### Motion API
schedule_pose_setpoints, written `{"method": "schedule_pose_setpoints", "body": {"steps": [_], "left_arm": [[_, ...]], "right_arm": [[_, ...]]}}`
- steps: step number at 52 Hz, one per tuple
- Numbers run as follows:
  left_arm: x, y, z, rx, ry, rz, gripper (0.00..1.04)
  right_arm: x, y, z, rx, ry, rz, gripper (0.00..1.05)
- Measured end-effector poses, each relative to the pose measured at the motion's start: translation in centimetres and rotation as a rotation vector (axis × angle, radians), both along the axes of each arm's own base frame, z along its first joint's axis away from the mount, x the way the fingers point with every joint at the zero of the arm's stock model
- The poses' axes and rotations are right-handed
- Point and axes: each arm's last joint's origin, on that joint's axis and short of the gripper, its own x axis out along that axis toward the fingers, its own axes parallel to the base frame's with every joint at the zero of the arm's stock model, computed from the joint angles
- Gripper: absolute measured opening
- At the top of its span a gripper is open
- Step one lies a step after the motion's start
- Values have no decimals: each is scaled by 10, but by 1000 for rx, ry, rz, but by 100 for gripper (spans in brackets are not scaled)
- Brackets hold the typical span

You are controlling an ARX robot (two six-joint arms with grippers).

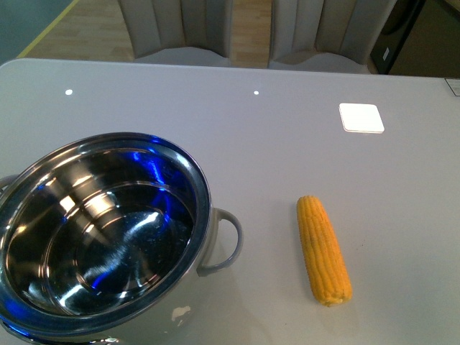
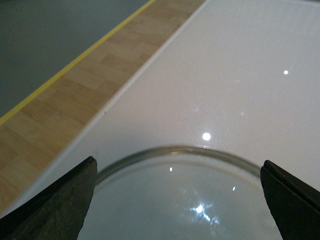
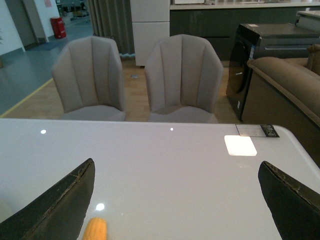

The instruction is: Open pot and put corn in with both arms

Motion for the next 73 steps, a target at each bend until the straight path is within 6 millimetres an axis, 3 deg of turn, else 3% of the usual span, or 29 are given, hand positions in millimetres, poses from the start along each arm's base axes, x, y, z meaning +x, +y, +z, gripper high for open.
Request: {"method": "schedule_pose_setpoints", "body": {"steps": [11,16,23,29,49,54,64,73], "left_arm": [[-9,-6,62,-11,-69,-47,98],[-21,-16,109,-19,-121,-112,98],[-46,-38,174,-9,-205,-188,98],[-76,-60,196,-18,-216,-234,98],[-159,-105,212,-57,-164,-321,97],[-173,-120,206,18,-310,-377,77],[-193,-146,198,14,-325,-372,44],[-195,-158,197,31,-351,-384,18]], "right_arm": [[0,0,0,0,0,0,96],[0,0,0,0,0,0,96],[0,0,0,0,0,0,96],[0,0,0,0,0,0,96],[0,0,0,0,0,0,96],[0,0,0,0,0,0,96],[0,0,0,0,0,-1,96],[0,0,0,0,0,-1,96]]}}
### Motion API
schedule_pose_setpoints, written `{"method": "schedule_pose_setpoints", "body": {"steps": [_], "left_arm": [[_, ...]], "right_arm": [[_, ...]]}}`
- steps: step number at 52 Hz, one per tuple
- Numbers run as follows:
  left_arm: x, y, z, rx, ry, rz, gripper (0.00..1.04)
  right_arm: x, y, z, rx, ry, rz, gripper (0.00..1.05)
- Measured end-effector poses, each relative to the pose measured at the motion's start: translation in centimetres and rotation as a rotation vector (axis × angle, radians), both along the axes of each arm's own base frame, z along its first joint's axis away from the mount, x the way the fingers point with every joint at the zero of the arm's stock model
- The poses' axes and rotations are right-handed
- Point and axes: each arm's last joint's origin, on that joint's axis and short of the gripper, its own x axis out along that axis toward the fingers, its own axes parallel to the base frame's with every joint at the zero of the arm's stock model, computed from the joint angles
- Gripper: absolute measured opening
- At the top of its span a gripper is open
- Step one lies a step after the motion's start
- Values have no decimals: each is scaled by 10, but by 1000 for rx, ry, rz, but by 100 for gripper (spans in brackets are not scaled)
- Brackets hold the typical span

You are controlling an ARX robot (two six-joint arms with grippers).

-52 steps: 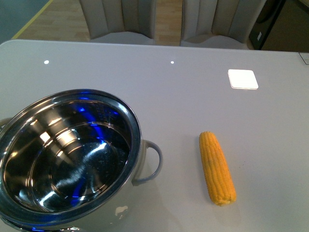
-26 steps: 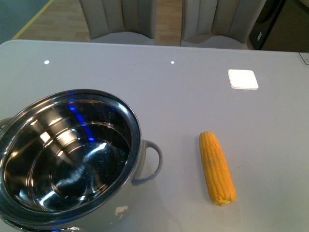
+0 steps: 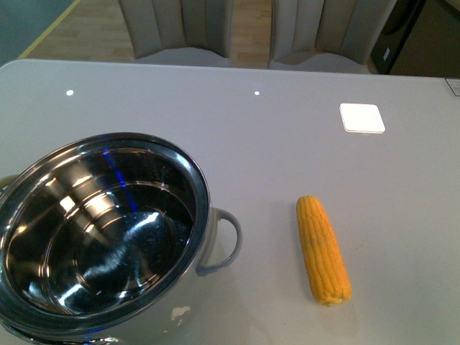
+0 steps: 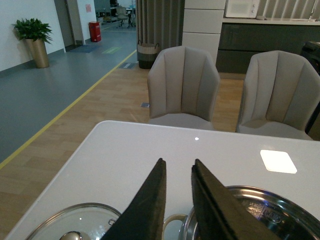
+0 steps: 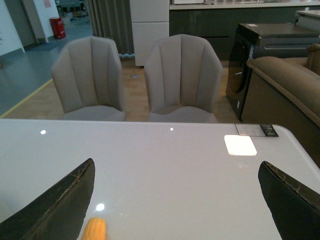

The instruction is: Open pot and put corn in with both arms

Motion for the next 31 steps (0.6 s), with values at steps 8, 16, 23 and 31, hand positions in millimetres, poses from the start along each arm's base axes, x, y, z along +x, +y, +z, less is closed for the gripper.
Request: {"method": "schedule_pose_setpoints", "body": {"steps": [8,16,23,31], "left_arm": [[0,-7,-4,-6,0,2,3],[0,-12,-9,-4,-9,-4,3],[0,-23,-14,-6,-8,1,3],[0,-25,-14,-6,-8,-10,3]], "right_arm": [[0,0,0,0,0,0,96],[0,0,0,0,0,0,96],[0,0,0,0,0,1,96],[0,0,0,0,0,0,96]]}}
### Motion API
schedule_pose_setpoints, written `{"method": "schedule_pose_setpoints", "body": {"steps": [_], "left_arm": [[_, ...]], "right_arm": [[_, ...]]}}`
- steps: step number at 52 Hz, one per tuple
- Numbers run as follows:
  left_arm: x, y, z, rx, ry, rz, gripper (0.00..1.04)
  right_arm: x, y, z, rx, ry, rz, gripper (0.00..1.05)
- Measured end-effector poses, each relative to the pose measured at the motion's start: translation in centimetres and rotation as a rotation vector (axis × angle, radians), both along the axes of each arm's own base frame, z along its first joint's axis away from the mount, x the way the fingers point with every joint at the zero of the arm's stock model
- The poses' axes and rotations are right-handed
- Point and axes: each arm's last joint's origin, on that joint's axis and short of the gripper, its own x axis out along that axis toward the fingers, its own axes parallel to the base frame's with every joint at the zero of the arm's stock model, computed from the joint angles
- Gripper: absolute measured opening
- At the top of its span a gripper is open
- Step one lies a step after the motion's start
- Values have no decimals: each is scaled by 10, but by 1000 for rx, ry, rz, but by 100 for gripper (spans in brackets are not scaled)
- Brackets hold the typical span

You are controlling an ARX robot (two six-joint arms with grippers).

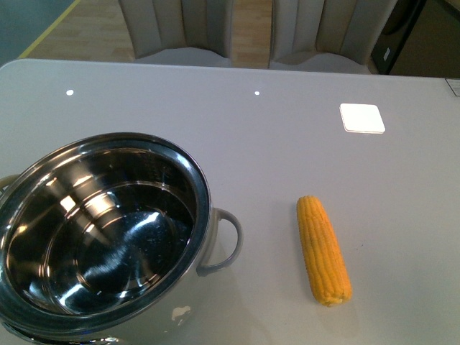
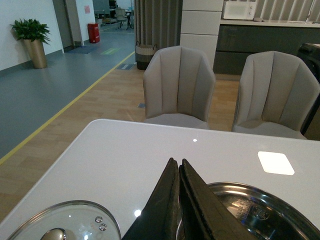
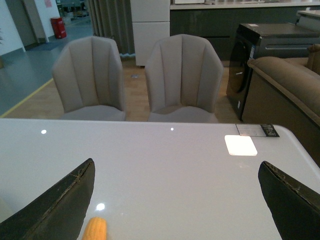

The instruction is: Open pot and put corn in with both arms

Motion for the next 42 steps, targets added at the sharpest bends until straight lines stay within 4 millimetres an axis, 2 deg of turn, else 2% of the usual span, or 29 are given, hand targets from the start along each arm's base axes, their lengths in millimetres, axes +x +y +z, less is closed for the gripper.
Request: {"method": "schedule_pose_setpoints", "body": {"steps": [15,22,37,39,42], "left_arm": [[0,0,0,-1,0,-2,4],[0,0,0,0,0,-2,29],[0,0,0,0,0,-3,98],[0,0,0,0,0,-2,99],[0,0,0,0,-1,-2,97]], "right_arm": [[0,0,0,0,0,0,96],[0,0,0,0,0,0,96],[0,0,0,1,3,-2,96],[0,0,-1,18,113,-26,96],[2,1,-3,41,391,-54,96]]}}
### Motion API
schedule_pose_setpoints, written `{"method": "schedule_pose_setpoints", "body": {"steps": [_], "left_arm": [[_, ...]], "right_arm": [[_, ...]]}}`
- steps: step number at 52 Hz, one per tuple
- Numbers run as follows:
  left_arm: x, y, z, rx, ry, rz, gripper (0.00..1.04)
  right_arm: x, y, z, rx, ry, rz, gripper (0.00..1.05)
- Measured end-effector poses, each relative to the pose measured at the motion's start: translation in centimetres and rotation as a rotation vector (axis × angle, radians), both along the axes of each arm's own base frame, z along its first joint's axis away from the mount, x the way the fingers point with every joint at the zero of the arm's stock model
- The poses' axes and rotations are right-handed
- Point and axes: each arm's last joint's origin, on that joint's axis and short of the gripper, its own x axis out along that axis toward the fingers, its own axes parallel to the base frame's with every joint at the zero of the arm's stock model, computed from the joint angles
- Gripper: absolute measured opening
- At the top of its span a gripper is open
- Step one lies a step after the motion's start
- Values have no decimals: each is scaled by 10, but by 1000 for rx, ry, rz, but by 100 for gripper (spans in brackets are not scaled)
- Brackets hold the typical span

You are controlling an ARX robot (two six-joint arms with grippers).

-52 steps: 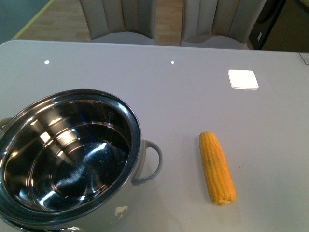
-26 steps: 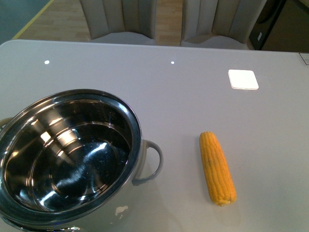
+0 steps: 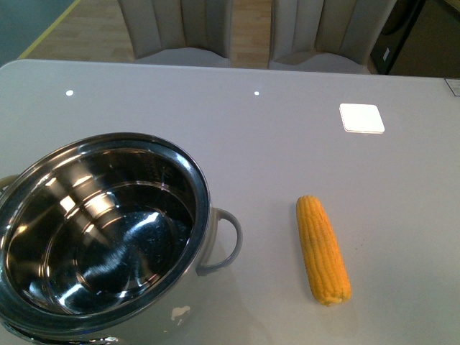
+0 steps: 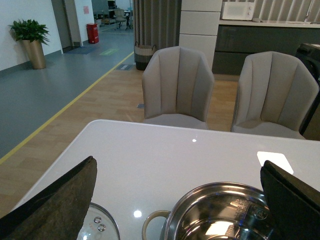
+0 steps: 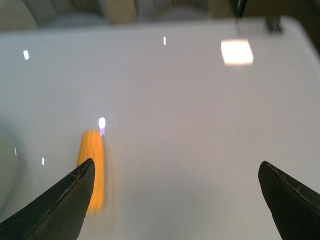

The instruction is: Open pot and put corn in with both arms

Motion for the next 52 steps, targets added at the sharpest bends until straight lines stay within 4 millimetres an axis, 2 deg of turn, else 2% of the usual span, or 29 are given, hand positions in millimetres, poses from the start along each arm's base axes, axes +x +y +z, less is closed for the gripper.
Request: {"method": "schedule_pose_setpoints", "body": {"steps": [1,3,8,13,19,25,33,44,52], "left_arm": [[0,0,0,0,0,-2,98],[0,0,0,0,0,0,98],[0,0,0,0,0,0,98],[0,0,0,0,0,0,98],[0,0,0,0,0,0,98],[0,0,0,0,0,0,98],[0,0,0,0,0,0,98],[0,0,0,0,0,0,98],[0,0,0,0,0,0,98]], "right_arm": [[1,0,-3,4,83,-1,96],[3,1,-8,11,144,1,96],[13,2,-6,26,163,10,96],[33,5,-5,38,192,6,96],[62,17,-16,25,256,34,96],[104,41,-32,-12,331,88,96],[144,67,-66,-27,467,142,96],[177,97,-99,-58,588,212,96],[186,113,-117,-105,629,257,96]]}}
